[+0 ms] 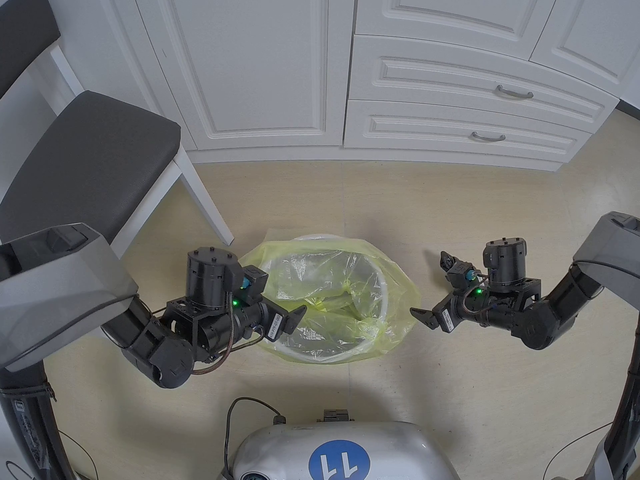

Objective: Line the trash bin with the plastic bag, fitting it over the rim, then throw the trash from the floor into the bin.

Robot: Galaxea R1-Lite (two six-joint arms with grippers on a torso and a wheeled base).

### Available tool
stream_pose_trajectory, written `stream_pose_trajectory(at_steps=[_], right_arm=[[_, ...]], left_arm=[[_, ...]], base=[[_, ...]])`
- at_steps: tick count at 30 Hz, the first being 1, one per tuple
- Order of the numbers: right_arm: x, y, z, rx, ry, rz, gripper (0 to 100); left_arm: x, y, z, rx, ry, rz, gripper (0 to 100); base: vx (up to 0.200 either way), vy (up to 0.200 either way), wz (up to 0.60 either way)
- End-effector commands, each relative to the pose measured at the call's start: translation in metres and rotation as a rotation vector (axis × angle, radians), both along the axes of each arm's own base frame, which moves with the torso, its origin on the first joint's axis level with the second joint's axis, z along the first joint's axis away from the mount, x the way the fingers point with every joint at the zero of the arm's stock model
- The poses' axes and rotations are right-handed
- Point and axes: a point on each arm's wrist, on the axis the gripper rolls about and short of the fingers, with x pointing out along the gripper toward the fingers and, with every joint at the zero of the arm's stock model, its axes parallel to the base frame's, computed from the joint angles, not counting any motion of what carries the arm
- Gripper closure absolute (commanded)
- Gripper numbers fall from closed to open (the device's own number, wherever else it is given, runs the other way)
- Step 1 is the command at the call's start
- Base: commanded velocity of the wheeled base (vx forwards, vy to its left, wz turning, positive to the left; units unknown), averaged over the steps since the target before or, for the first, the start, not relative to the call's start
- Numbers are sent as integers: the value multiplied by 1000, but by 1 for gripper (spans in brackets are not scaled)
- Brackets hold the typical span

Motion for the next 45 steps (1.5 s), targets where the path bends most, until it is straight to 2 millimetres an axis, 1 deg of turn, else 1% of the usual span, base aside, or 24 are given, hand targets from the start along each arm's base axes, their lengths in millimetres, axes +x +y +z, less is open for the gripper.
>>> stream_pose_trajectory(at_steps=[1, 4, 5, 6, 7, 9, 10, 11, 12, 14, 15, 17, 21, 24, 29, 35, 39, 42, 45], right_arm=[[34, 1, -39, 7, 43, -41, 0], [43, 4, -44, 41, 48, -89, 0], [47, 6, -48, 56, 51, -114, 0], [47, 6, -48, 56, 51, -114, 0], [54, 10, -53, 70, 48, -141, 0], [59, 12, -57, 76, 45, -158, 0], [67, 15, -61, 91, 34, -188, 0], [70, 15, -63, 94, 33, -198, 0], [79, 19, -67, 128, 22, -240, 0], [89, 25, -67, 184, 7, -286, 0], [90, 26, -67, 193, 6, -291, 0], [96, 31, -62, 255, -8, -311, 0], [98, 35, -54, 284, -27, -314, 0], [98, 36, -56, 275, -33, -330, 0], [99, 38, -58, 286, -62, -328, 0], [100, 40, -53, 302, -91, -324, 0], [101, 40, -46, 320, -119, -324, 0], [106, 41, -42, 349, -170, -319, 0], [107, 41, -42, 360, -187, -313, 0]], left_arm=[[-2, -15, -6, 99, -3, -25, 0], [5, -18, -7, 166, -46, 25, 0], [11, -21, -8, 182, -68, 60, 0], [11, -21, -8, 182, -68, 60, 0], [17, -24, -8, 190, -87, 96, 0], [21, -26, -7, 189, -96, 107, 0], [24, -28, -9, 194, -101, 116, 0], [25, -29, -9, 195, -105, 118, 0], [31, -31, -11, 207, -119, 135, 0], [37, -34, -10, 223, -144, 162, 0], [38, -34, -10, 225, -147, 164, 0], [45, -38, -10, 229, -167, 177, 0], [53, -42, -5, 214, -198, 190, 0], [60, -43, 3, 204, -229, 236, 0], [65, -42, 14, 180, -264, 261, 0], [79, -35, 30, 146, -312, 320, 0], [86, -28, 41, 136, -338, 343, 0], [96, -18, 42, 135, -342, 367, 0], [103, -16, 43, 117, -349, 382, 0]], base=[[0, 0, 0], [0, 0, 0], [0, 0, 0], [0, 0, 0], [0, 0, 0], [0, 0, 0], [0, 0, 0], [0, 0, 0], [0, 0, 0], [0, 0, 0], [0, 0, 0], [0, 0, 0], [0, 0, 0], [0, 0, 0], [0, 0, 0], [0, 0, 0], [0, 0, 0], [0, 0, 0], [0, 0, 0]])
